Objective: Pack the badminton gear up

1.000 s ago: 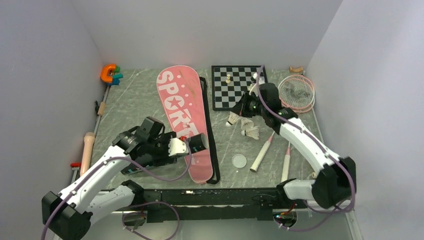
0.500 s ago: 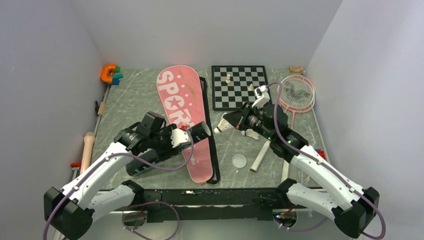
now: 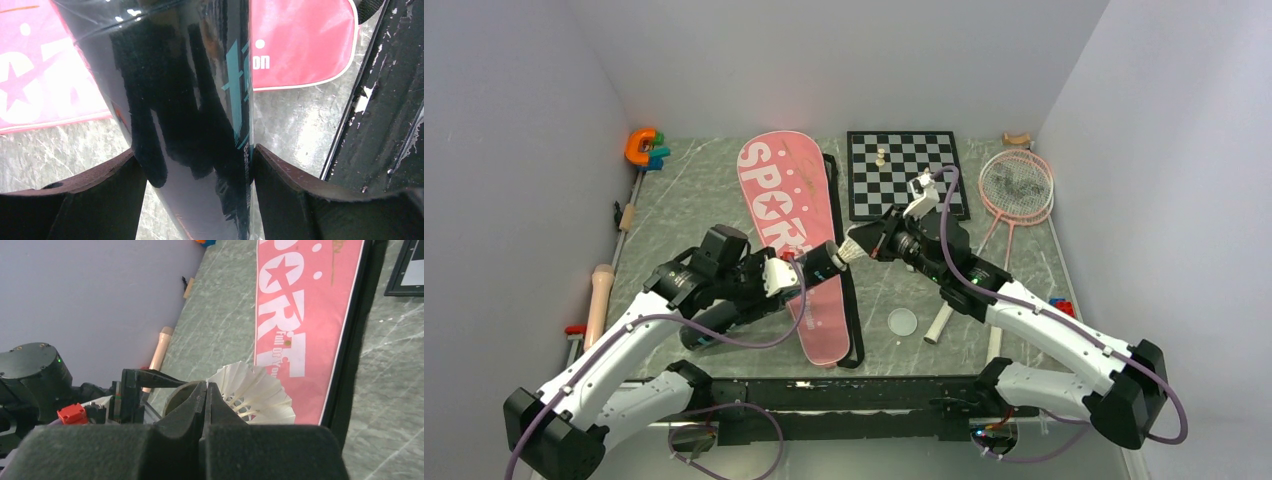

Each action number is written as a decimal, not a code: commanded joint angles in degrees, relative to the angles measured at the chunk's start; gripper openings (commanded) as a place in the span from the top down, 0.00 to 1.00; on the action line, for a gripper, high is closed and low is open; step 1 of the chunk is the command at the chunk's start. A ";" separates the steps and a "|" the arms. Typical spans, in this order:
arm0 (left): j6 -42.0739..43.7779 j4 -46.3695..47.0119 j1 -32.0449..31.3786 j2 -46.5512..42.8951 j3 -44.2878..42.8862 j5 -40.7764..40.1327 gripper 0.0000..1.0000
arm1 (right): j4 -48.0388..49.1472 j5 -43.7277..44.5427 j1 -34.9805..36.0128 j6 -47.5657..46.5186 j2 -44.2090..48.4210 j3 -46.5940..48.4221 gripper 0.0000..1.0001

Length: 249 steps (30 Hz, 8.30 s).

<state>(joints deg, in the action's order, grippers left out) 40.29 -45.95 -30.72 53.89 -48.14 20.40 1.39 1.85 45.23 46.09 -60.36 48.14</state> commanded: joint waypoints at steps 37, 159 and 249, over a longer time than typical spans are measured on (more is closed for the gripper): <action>2.84 -2.89 0.14 -2.97 -5.45 8.02 0.71 | -13.33 4.97 4.26 -1.26 1.13 5.70 0.34; 4.82 -4.53 -0.13 -4.50 -0.84 5.10 0.68 | -10.25 11.99 -25.27 0.08 -22.42 4.54 1.00; 6.34 -5.51 -0.31 -5.46 -1.69 7.64 0.68 | -20.85 -24.61 -4.51 -15.04 -1.78 6.93 0.39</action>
<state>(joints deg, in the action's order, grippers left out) 46.44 -53.06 -30.85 49.21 -47.55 25.65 -24.99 -20.14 40.45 29.19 -61.30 56.03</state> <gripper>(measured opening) 0.722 0.602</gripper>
